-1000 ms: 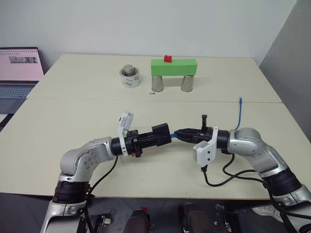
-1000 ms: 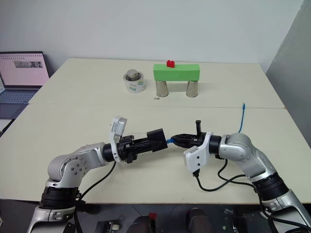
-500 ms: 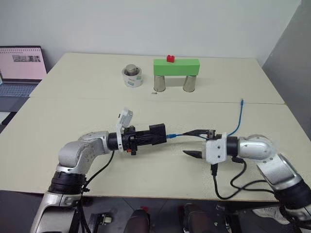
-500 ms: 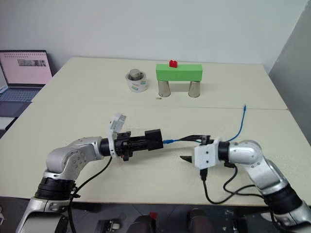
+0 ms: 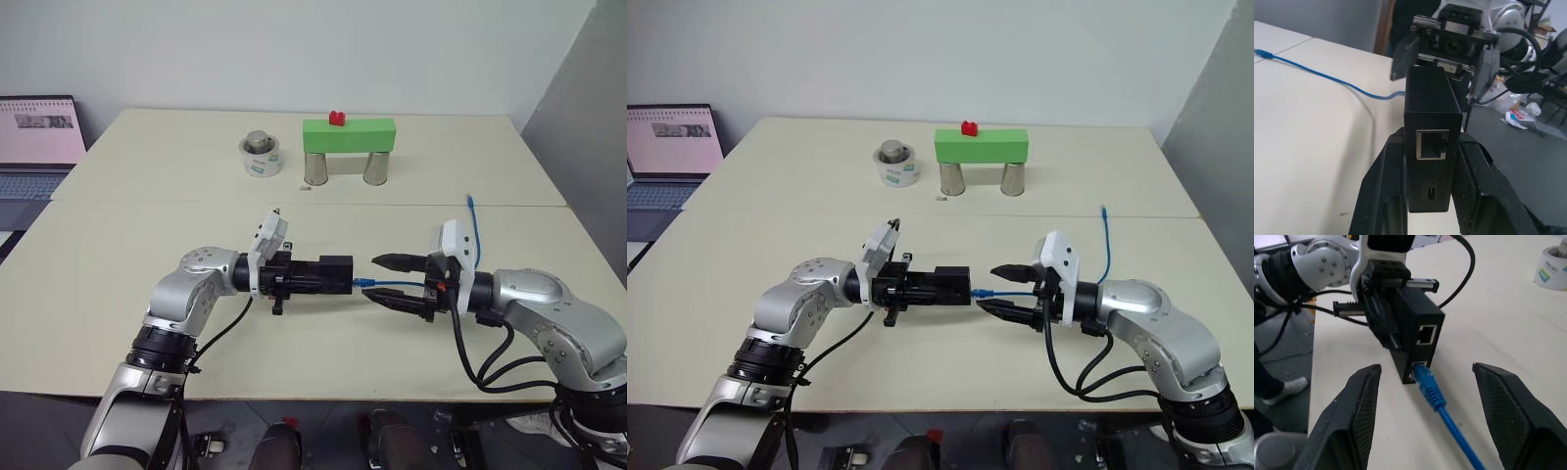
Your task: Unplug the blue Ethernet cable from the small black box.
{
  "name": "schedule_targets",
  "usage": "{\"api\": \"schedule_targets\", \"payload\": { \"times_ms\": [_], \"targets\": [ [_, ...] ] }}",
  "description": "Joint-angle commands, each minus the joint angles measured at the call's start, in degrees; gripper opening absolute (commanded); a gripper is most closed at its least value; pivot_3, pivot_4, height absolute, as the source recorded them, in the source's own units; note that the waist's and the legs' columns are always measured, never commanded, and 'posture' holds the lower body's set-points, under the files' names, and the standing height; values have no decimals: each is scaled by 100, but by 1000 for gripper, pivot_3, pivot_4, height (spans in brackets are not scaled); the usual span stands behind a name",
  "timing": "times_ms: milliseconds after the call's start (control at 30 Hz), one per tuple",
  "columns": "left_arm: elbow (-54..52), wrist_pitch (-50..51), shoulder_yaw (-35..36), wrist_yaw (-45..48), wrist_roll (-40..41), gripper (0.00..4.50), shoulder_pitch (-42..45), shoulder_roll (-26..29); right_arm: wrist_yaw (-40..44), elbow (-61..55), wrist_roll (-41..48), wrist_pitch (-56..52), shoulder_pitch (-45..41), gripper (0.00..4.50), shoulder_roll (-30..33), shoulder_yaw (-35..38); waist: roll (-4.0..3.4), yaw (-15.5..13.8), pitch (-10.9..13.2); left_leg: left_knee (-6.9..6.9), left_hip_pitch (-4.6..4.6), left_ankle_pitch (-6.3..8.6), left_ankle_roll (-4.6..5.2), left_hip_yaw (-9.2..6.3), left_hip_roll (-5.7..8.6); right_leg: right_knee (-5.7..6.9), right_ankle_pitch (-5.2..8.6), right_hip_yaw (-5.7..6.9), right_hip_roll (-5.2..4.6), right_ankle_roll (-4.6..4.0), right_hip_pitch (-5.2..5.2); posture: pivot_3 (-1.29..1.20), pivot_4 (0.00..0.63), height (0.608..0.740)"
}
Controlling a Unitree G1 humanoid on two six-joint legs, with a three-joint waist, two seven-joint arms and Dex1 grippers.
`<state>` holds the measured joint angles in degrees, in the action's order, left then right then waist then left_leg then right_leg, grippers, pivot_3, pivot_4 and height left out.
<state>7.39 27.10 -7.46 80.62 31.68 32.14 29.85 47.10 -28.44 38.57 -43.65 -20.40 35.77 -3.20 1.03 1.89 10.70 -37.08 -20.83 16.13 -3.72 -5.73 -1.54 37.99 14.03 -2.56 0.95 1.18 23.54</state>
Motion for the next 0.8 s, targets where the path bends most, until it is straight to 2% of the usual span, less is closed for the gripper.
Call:
{"api": "schedule_targets", "payload": {
  "times_ms": [33,433,800],
  "targets": [
    [-198,54,109,215,167,800,53,87,44,-24,255,-170,-180,3157,-15,48,0,0,0,1,0,0,0,0,0,1,0,0,0,0,1,0,150,740],
    [-446,171,145,186,177,800,-23,77,131,180,152,-483,-306,3157,-24,-371,0,0,0,1,0,0,0,0,0,0,1,0,0,1,1,0,150,740],
    [-569,80,100,225,92,800,-88,104,187,345,240,-696,-422,3157,-60,-361,0,1,0,1,-1,0,0,-1,-1,-1,1,1,1,1,2,0,150,740]
  ]
}}
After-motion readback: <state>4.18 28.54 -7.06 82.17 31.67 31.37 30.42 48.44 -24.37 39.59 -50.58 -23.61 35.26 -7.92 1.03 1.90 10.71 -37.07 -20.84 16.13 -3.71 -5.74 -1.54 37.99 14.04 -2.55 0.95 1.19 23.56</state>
